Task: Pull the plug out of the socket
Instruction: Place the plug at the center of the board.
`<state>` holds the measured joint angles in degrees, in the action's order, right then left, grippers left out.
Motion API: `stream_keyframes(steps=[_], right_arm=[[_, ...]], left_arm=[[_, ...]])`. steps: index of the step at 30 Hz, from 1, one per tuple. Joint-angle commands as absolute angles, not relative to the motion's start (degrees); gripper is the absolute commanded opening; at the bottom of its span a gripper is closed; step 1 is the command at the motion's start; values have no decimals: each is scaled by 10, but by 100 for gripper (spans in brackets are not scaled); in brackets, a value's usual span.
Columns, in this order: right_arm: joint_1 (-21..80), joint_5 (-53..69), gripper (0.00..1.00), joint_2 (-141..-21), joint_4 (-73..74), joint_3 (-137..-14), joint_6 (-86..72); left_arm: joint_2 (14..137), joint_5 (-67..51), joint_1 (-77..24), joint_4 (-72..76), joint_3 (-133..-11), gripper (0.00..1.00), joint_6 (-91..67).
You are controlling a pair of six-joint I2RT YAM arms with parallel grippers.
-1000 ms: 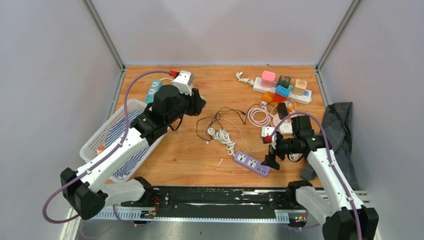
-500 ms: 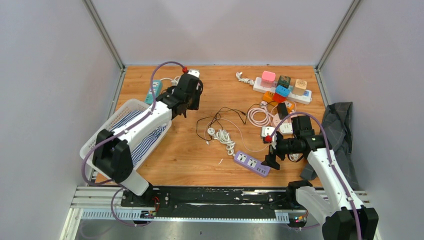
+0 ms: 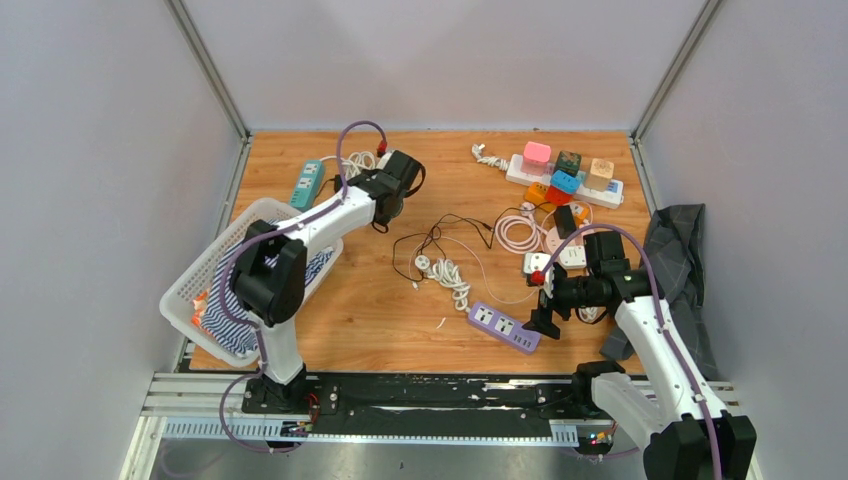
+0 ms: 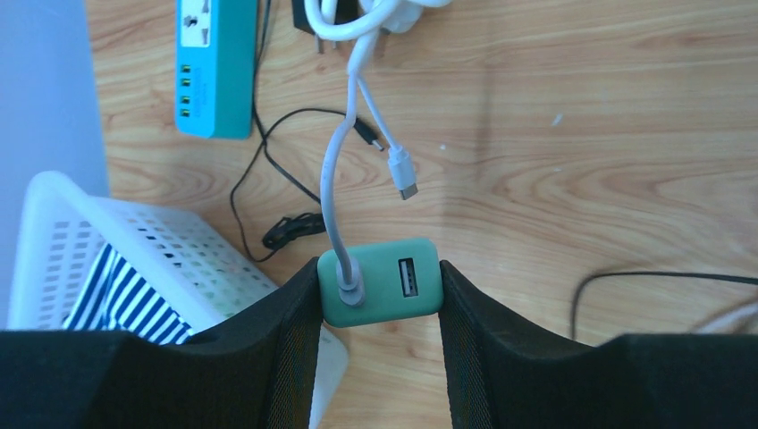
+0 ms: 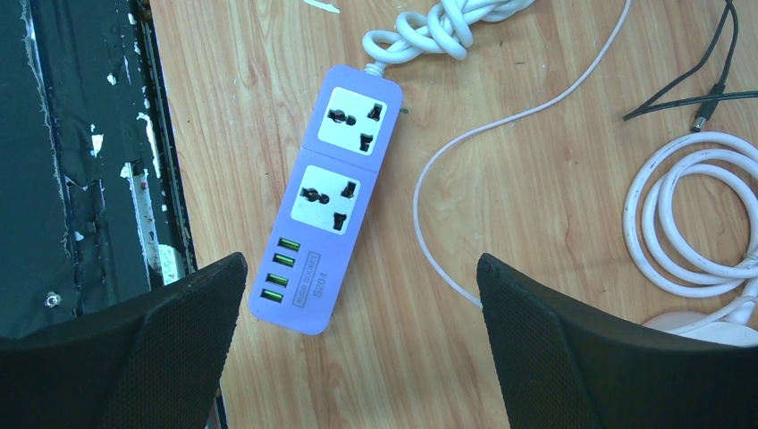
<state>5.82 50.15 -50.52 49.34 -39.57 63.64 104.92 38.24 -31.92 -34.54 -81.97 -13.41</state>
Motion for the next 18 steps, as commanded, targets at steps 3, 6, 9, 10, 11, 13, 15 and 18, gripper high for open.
stream_keyframes(steps=[3, 6, 9, 10, 11, 13, 15, 18], right_arm=[[49, 520, 100, -506, 512, -388, 646], [48, 521, 100, -506, 512, -388, 645], [47, 521, 100, -507, 512, -388, 645], [47, 521, 100, -507, 512, -388, 645], [46, 521, 100, -507, 512, -388, 645], [44, 523, 100, -506, 513, -388, 645], [42, 525, 100, -504, 514, -388, 646], [41, 526, 100, -505, 514, -388, 647]], left_arm=[[1097, 470, -311, -365, -858, 0, -112], [1112, 482, -309, -367, -864, 0, -107], [1128, 499, -307, -378, -871, 2, -107], [1132, 504, -306, -380, -871, 3, -105], [1137, 508, -306, -381, -870, 5, -103], [1145, 517, -305, -381, -866, 11, -101], [1154, 523, -303, -381, -864, 17, -101], [1166, 524, -300, -381, -861, 22, -101]])
